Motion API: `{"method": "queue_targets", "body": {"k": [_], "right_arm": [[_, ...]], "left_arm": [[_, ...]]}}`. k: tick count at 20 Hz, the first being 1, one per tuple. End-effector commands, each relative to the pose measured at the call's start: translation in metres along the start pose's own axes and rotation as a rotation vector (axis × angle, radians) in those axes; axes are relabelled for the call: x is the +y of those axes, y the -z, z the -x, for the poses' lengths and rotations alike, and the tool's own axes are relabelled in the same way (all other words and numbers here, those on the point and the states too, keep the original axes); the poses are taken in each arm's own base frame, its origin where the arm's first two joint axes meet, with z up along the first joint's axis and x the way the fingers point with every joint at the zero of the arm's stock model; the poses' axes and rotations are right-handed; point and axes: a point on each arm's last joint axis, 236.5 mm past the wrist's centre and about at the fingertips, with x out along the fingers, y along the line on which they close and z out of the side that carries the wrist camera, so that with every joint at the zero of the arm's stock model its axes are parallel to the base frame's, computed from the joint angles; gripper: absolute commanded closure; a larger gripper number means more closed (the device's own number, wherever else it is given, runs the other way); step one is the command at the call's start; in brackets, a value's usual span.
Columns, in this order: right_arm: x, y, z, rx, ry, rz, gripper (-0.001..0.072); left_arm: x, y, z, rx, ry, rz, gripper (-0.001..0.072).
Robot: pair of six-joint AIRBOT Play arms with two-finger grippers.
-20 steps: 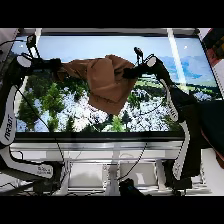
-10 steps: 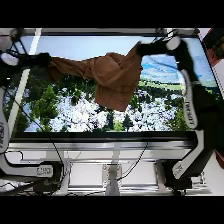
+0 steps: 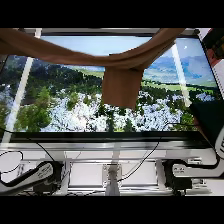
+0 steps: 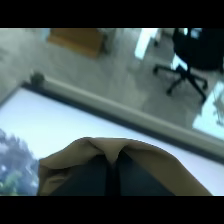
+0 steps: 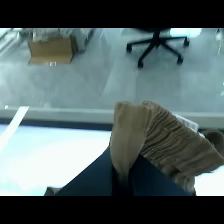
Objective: Fold the clothes and pants, and hang the long-sleeved shirts on hangers.
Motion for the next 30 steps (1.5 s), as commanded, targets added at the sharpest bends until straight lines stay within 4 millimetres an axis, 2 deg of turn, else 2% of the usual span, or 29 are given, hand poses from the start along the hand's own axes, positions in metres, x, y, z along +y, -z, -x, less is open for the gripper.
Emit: {"method": "queue_targets", "body": {"k": [1,3,4,5,7,9,11,12,14,16,18,19,21,22,23,26,28,30], "right_arm": [[0.023,-0.033,0.048,-0.047,-0.024,0.031,0.0683],[0.047,-0.024,0.061,0.010,-0.076,0.047,0.0683],[0.061,-0.013,0.064,0.061,-0.111,0.055,0.0683],[0.076,0.001,0.068,0.119,-0.150,0.063,0.0683],[0.113,0.041,0.075,0.281,-0.253,0.088,0.0683],[0.153,0.066,0.078,0.355,-0.354,0.113,0.0683],[0.181,0.071,0.078,0.346,-0.410,0.171,0.0683],[0.188,0.065,0.077,0.317,-0.411,0.190,0.0683],[0.189,0.050,0.080,0.258,-0.399,0.194,0.0683],[0.171,0.039,0.091,0.235,-0.323,0.237,0.0683],[0.133,0.035,0.110,0.263,-0.168,0.305,0.0684],[0.109,0.033,0.123,0.286,-0.068,0.328,0.0683],[0.055,0.031,0.163,0.348,0.157,0.350,0.0683],[0.037,0.030,0.186,0.371,0.235,0.335,0.0683],[0.027,0.030,0.209,0.386,0.280,0.313,0.0683],[0.025,0.025,0.257,0.364,0.300,0.264,0.0684],[0.009,0.021,0.273,0.357,0.375,0.252,0.0685],[-0.012,0.038,0.269,0.445,0.468,0.257,0.0685]], "left_arm": [[0.009,-0.042,0.022,-0.123,-0.037,-0.010,0.0679],[0.010,-0.041,0.021,-0.124,-0.041,-0.014,0.0679],[0.013,-0.042,0.020,-0.127,-0.055,-0.037,0.0679],[0.017,-0.041,0.019,-0.124,-0.070,-0.071,0.0679],[0.027,-0.035,0.016,-0.103,-0.116,-0.178,0.0679],[0.039,-0.029,0.013,-0.077,-0.159,-0.280,0.0679],[0.043,-0.030,0.014,-0.073,-0.174,-0.312,0.0679],[0.043,-0.032,0.015,-0.077,-0.176,-0.316,0.0679],[0.044,-0.036,0.019,-0.086,-0.181,-0.316,0.0680],[0.046,-0.043,0.027,-0.096,-0.192,-0.318,0.0680],[0.053,-0.038,0.035,-0.052,-0.202,-0.315,0.0680],[0.057,-0.028,0.040,0.003,-0.205,-0.310,0.0679],[0.068,0.001,0.055,0.154,-0.212,-0.293,0.0680],[0.071,0.017,0.066,0.237,-0.213,-0.281,0.0680],[0.074,0.029,0.080,0.308,-0.215,-0.268,0.0680],[0.073,0.053,0.112,0.457,-0.219,-0.263,0.0680],[0.080,0.077,0.125,0.576,-0.234,-0.271,0.0680],[0.082,0.110,0.124,0.704,-0.208,-0.237,0.0680]]}}
